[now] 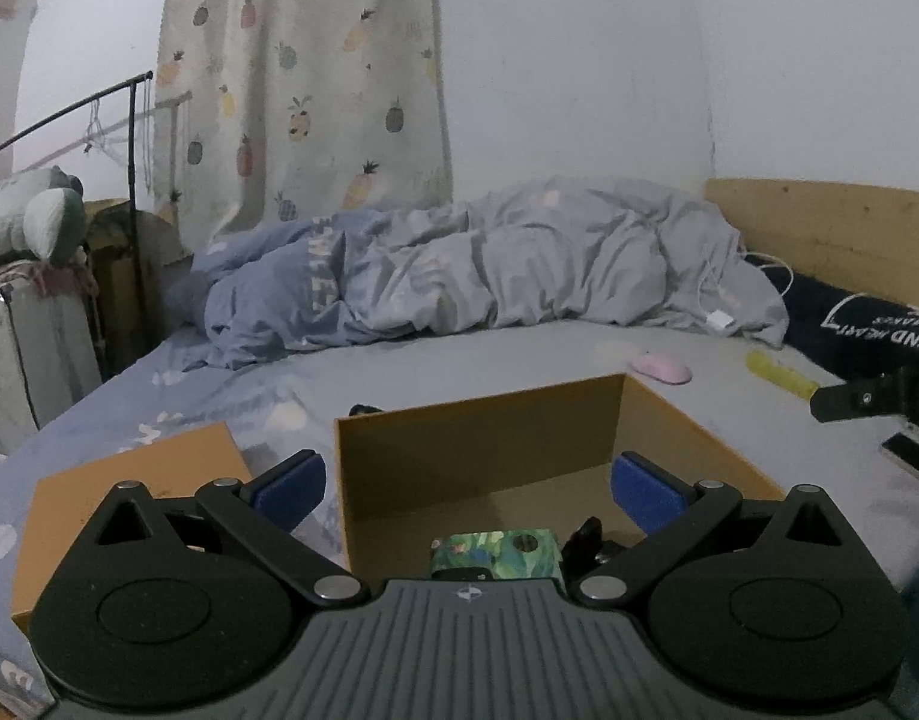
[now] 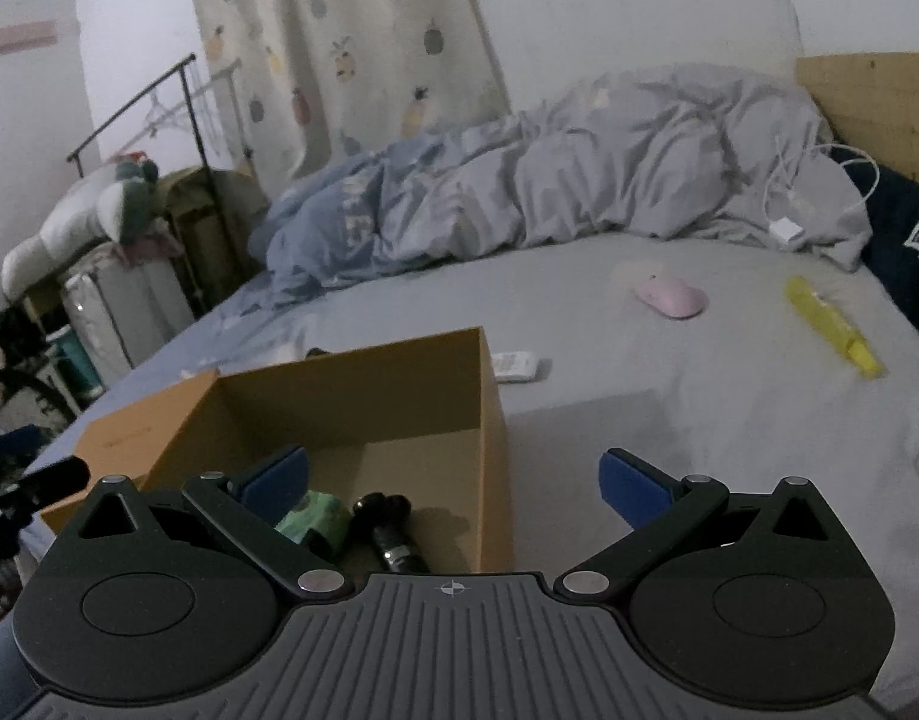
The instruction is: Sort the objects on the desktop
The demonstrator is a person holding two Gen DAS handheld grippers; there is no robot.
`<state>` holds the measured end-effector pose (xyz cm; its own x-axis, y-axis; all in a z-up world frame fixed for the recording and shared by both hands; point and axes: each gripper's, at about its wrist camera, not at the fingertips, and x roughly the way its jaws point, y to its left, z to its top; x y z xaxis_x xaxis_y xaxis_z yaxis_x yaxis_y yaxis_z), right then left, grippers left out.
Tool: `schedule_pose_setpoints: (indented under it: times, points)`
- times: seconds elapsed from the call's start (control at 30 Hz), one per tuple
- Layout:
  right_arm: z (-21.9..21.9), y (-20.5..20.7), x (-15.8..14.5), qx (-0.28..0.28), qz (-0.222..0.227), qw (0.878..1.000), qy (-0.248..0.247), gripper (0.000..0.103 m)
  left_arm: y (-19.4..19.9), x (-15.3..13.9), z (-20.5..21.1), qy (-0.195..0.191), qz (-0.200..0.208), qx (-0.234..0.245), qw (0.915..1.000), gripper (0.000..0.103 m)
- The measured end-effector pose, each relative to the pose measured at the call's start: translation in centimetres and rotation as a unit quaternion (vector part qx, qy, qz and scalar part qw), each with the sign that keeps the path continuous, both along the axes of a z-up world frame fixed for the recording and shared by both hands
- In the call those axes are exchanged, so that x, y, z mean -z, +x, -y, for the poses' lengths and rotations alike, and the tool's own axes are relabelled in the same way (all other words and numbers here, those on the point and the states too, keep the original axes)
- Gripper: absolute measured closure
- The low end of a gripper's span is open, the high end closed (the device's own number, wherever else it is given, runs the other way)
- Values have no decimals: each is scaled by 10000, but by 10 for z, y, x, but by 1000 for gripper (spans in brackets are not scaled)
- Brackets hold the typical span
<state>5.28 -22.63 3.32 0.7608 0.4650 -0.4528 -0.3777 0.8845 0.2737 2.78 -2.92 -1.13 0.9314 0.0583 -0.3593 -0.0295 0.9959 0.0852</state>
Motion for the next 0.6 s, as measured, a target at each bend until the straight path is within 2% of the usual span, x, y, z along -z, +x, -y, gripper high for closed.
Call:
schedule_pose_setpoints:
  times: [0.37, 0.5, 0.6]
  points:
    - [31, 26, -14, 173, 32, 9998, 77, 0, 19, -10, -8, -228, -54, -108, 9997, 0]
    - [37, 42, -29, 225, 176, 9996, -6, 0, 32, -17, -11, -593, -174, -53, 9981, 0]
    - [44, 57, -37, 317, 248, 9992, 25, 0, 44, -22, -10, -624, -172, -20, 9979, 0]
